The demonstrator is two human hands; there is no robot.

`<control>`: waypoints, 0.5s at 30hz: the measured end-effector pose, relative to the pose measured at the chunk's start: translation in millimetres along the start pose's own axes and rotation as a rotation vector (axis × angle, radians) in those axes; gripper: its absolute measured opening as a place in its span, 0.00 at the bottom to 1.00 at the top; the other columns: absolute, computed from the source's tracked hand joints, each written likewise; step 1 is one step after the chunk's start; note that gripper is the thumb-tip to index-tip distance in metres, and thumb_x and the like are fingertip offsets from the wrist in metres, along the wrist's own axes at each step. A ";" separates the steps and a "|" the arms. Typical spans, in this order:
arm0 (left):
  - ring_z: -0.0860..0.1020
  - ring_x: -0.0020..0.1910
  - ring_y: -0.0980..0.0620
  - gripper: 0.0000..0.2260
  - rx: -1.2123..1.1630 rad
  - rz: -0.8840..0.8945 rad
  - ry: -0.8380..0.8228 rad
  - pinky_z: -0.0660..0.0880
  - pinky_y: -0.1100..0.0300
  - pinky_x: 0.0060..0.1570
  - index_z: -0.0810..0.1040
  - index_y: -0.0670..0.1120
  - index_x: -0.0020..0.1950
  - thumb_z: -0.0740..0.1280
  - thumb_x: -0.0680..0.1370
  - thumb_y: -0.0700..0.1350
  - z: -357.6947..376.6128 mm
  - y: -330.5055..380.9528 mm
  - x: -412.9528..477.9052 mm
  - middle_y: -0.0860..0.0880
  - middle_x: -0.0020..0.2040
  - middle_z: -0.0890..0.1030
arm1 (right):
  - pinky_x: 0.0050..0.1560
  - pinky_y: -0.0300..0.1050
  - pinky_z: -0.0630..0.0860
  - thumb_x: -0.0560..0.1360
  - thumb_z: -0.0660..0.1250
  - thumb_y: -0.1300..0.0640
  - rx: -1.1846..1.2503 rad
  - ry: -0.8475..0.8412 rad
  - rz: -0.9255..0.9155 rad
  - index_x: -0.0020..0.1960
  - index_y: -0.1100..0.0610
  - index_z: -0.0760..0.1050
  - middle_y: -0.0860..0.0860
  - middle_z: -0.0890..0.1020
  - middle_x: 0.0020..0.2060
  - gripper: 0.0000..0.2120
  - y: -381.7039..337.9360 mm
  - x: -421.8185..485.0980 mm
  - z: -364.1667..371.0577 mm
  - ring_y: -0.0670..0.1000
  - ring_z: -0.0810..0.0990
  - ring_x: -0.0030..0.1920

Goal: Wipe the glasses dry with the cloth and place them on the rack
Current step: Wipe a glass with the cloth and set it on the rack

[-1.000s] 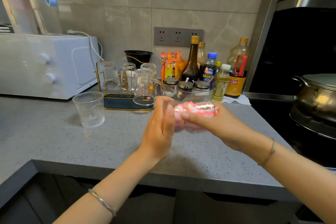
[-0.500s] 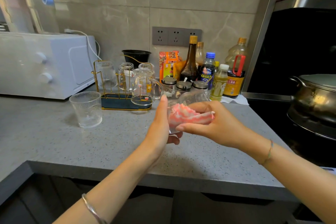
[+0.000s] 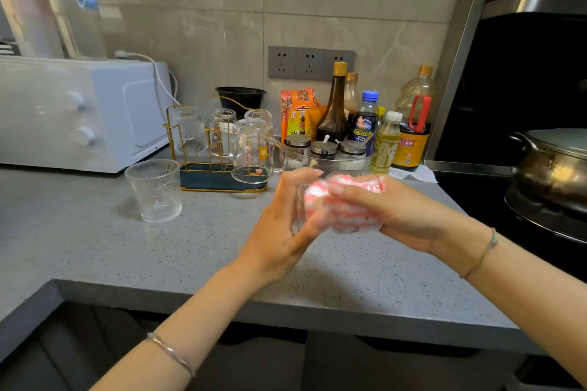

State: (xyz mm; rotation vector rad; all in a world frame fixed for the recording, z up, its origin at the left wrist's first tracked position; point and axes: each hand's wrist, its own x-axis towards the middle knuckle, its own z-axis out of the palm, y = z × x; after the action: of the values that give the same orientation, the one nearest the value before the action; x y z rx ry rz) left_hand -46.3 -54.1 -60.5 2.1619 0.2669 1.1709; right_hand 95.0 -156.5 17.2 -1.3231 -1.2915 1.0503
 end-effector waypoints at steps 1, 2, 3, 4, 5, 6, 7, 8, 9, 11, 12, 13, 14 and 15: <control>0.80 0.52 0.56 0.25 -0.139 -0.166 -0.041 0.80 0.52 0.46 0.62 0.63 0.68 0.56 0.74 0.70 0.2 4.2 4.2 0.64 0.59 0.75 | 0.48 0.45 0.79 0.66 0.71 0.53 -0.045 0.007 0.001 0.47 0.55 0.82 0.55 0.86 0.44 0.11 -1.5 0.9 -3.7 0.51 0.84 0.44; 0.83 0.48 0.53 0.26 -0.312 -0.360 -0.088 0.81 0.50 0.45 0.64 0.59 0.70 0.57 0.75 0.68 -1.0 7.0 10.4 0.60 0.57 0.79 | 0.50 0.46 0.79 0.65 0.72 0.53 -0.098 0.013 0.000 0.49 0.56 0.81 0.55 0.86 0.45 0.13 -3.7 1.4 -7.4 0.52 0.84 0.45; 0.84 0.45 0.49 0.28 -0.473 -0.530 -0.142 0.82 0.48 0.44 0.67 0.54 0.71 0.56 0.76 0.67 -4.2 10.6 16.7 0.55 0.53 0.83 | 0.51 0.47 0.79 0.64 0.72 0.53 -0.149 0.012 -0.001 0.50 0.55 0.81 0.55 0.86 0.46 0.15 -6.4 1.5 -10.7 0.52 0.84 0.46; 0.84 0.45 0.46 0.29 -0.573 -0.630 -0.211 0.82 0.50 0.43 0.70 0.51 0.69 0.54 0.76 0.68 -9.3 13.7 21.5 0.50 0.52 0.85 | 0.53 0.47 0.78 0.63 0.72 0.53 -0.193 -0.001 0.004 0.51 0.55 0.81 0.55 0.86 0.47 0.17 -9.2 1.4 -13.2 0.53 0.84 0.48; 0.84 0.46 0.44 0.30 -0.665 -0.691 -0.278 0.81 0.51 0.43 0.74 0.49 0.67 0.53 0.76 0.68 -14.3 17.1 24.1 0.45 0.54 0.84 | 0.55 0.49 0.78 0.63 0.72 0.53 -0.225 -0.021 0.011 0.52 0.56 0.81 0.55 0.85 0.48 0.18 -11.2 1.3 -14.3 0.54 0.83 0.50; 0.83 0.47 0.42 0.30 -0.747 -0.751 -0.333 0.81 0.52 0.44 0.77 0.49 0.64 0.54 0.75 0.69 -18.4 18.8 24.7 0.42 0.56 0.83 | 0.56 0.50 0.77 0.63 0.73 0.53 -0.257 -0.044 0.018 0.52 0.56 0.81 0.56 0.85 0.48 0.18 -12.9 0.6 -14.1 0.55 0.83 0.50; 0.83 0.47 0.41 0.30 -0.827 -0.823 -0.375 0.80 0.51 0.46 0.80 0.49 0.61 0.55 0.73 0.68 -21.4 20.7 25.0 0.40 0.57 0.83 | 0.57 0.50 0.77 0.63 0.73 0.54 -0.294 -0.065 0.020 0.51 0.55 0.81 0.55 0.85 0.48 0.17 -13.3 0.6 -13.6 0.54 0.83 0.50; 0.82 0.47 0.41 0.29 -0.878 -0.886 -0.405 0.79 0.50 0.48 0.82 0.49 0.58 0.58 0.72 0.68 -22.7 21.5 23.1 0.40 0.57 0.82 | 0.56 0.49 0.78 0.63 0.73 0.53 -0.328 -0.084 0.025 0.50 0.54 0.81 0.54 0.85 0.47 0.15 -14.0 0.6 -12.4 0.53 0.83 0.49; 0.82 0.47 0.41 0.28 -0.900 -0.930 -0.417 0.78 0.49 0.49 0.83 0.49 0.56 0.61 0.70 0.68 -21.0 19.4 24.9 0.39 0.58 0.82 | 0.54 0.49 0.78 0.63 0.73 0.53 -0.350 -0.099 0.030 0.49 0.53 0.81 0.53 0.86 0.46 0.14 -13.5 0.8 -11.1 0.53 0.84 0.49; 0.81 0.45 0.43 0.25 -0.868 -0.953 -0.402 0.76 0.50 0.49 0.85 0.48 0.53 0.65 0.69 0.66 -17.5 16.8 24.0 0.39 0.57 0.82 | 0.53 0.48 0.78 0.61 0.75 0.50 -0.373 -0.077 0.032 0.49 0.55 0.82 0.52 0.86 0.45 0.18 -10.4 2.9 -9.0 0.54 0.84 0.49; 0.81 0.43 0.44 0.23 -0.860 -0.946 -0.383 0.76 0.51 0.47 0.86 0.48 0.50 0.65 0.70 0.64 -16.1 15.1 24.6 0.39 0.55 0.83 | 0.53 0.48 0.78 0.59 0.75 0.49 -0.370 -0.030 0.031 0.50 0.56 0.82 0.52 0.86 0.45 0.21 -7.9 5.0 -9.8 0.54 0.84 0.49; 0.81 0.40 0.44 0.22 -0.868 -0.941 -0.364 0.77 0.52 0.44 0.87 0.48 0.48 0.65 0.70 0.63 -14.9 14.7 24.7 0.40 0.52 0.83 | 0.53 0.46 0.79 0.57 0.76 0.47 -0.355 0.024 0.028 0.51 0.58 0.81 0.52 0.86 0.45 0.25 -5.1 7.4 -11.5 0.53 0.84 0.49; 0.81 0.38 0.45 0.21 -0.880 -0.930 -0.353 0.77 0.54 0.41 0.87 0.48 0.46 0.64 0.70 0.63 -14.6 15.5 24.2 0.41 0.49 0.84 | 0.51 0.43 0.79 0.56 0.75 0.47 -0.330 0.068 0.022 0.52 0.59 0.81 0.53 0.86 0.45 0.27 -3.4 9.0 -12.3 0.52 0.84 0.49; 0.81 0.37 0.45 0.21 -0.896 -0.927 -0.340 0.78 0.55 0.38 0.87 0.48 0.45 0.64 0.71 0.62 -15.2 19.0 23.8 0.42 0.47 0.84 | 0.49 0.41 0.78 0.56 0.75 0.47 -0.293 0.096 0.016 0.52 0.60 0.81 0.53 0.86 0.44 0.28 -1.4 10.9 -13.9 0.51 0.84 0.48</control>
State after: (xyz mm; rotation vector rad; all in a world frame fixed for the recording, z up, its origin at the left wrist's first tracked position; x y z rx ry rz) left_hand -47.2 -50.8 -26.7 1.1532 0.4225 0.2618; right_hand 109.2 -146.7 21.2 -1.5852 -1.4016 0.8184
